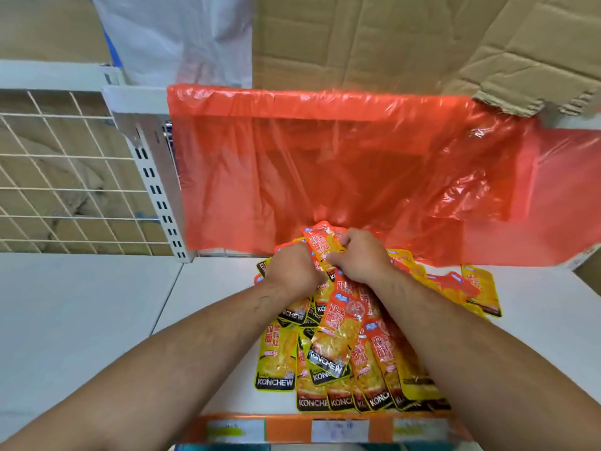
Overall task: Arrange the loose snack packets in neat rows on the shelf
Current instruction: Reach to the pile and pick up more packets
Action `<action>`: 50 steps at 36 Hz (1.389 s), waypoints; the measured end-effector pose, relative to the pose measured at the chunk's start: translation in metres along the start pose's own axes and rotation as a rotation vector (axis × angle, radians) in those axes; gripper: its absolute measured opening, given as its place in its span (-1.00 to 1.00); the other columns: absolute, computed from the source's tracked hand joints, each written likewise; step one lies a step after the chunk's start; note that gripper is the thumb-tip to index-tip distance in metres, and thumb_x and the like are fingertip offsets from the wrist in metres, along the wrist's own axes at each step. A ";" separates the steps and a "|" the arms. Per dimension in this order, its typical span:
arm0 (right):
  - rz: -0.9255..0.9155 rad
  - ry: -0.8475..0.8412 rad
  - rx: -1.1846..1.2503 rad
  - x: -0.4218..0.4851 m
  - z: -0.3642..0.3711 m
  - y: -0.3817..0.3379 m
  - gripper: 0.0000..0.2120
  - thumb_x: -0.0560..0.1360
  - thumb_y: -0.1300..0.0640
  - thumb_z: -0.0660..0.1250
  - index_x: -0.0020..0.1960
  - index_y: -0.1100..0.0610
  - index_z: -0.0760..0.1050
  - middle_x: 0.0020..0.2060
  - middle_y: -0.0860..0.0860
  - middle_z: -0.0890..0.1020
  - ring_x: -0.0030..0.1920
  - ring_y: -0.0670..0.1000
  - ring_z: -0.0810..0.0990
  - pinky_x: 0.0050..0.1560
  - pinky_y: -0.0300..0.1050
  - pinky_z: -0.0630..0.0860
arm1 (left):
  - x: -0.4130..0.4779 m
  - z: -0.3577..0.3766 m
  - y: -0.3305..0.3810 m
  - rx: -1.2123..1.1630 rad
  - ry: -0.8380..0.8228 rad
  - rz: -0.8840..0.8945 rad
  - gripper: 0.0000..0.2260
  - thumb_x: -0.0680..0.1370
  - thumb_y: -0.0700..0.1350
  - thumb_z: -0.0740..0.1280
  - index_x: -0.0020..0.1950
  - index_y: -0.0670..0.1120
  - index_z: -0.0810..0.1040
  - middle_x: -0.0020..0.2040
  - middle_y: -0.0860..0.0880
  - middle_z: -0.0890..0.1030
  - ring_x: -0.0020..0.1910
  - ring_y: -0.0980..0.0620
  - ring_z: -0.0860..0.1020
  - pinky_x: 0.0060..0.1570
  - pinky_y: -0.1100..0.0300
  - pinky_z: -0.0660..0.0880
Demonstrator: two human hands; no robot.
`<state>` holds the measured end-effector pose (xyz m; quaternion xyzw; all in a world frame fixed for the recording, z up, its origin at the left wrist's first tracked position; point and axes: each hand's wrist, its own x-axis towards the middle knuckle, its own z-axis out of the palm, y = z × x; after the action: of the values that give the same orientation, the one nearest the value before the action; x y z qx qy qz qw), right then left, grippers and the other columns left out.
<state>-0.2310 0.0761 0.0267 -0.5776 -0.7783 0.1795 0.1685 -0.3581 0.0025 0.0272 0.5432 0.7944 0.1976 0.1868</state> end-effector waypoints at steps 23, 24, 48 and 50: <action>-0.042 -0.085 0.492 -0.007 0.023 -0.061 -0.80 0.46 -0.02 0.43 -0.21 0.06 0.50 -0.48 0.00 0.59 -0.50 -0.06 0.52 -0.41 -0.20 0.40 | -0.017 -0.056 -0.079 -0.796 0.117 -0.318 -0.68 0.46 -0.26 0.46 -0.38 -0.06 0.40 -0.30 -0.14 0.53 -0.35 -0.03 0.44 -0.47 0.28 0.30; -0.053 -0.113 0.494 -0.011 0.027 -0.066 -0.80 0.47 -0.01 0.43 -0.21 0.07 0.50 -0.51 -0.01 0.57 -0.55 -0.07 0.47 -0.46 -0.22 0.35 | -0.022 -0.059 -0.085 -0.814 0.118 -0.322 -0.66 0.47 -0.27 0.45 -0.40 -0.06 0.39 -0.30 -0.13 0.53 -0.33 -0.04 0.44 -0.41 0.25 0.33; -0.187 -0.413 0.517 -0.129 0.140 -0.287 -0.75 0.47 0.08 0.47 -0.24 0.11 0.44 -0.40 0.12 0.58 -0.46 0.05 0.48 -0.44 -0.11 0.39 | -0.160 -0.166 -0.305 -1.035 0.259 -0.439 -0.81 0.48 -0.41 0.31 -0.19 -0.14 0.58 -0.14 -0.17 0.68 -0.16 -0.12 0.65 -0.04 0.01 0.59; -0.189 -0.435 0.520 -0.145 0.156 -0.315 -0.75 0.48 0.06 0.47 -0.23 0.13 0.45 -0.38 0.14 0.60 -0.44 0.07 0.50 -0.44 -0.10 0.41 | -0.174 -0.181 -0.335 -1.026 0.288 -0.455 -0.86 0.47 -0.39 0.34 -0.13 -0.16 0.60 -0.10 -0.18 0.70 -0.11 -0.14 0.66 0.01 -0.06 0.60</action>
<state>-0.5290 -0.1605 0.0311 -0.3888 -0.7743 0.4742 0.1563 -0.6559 -0.2914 0.0221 0.1661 0.7112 0.5841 0.3542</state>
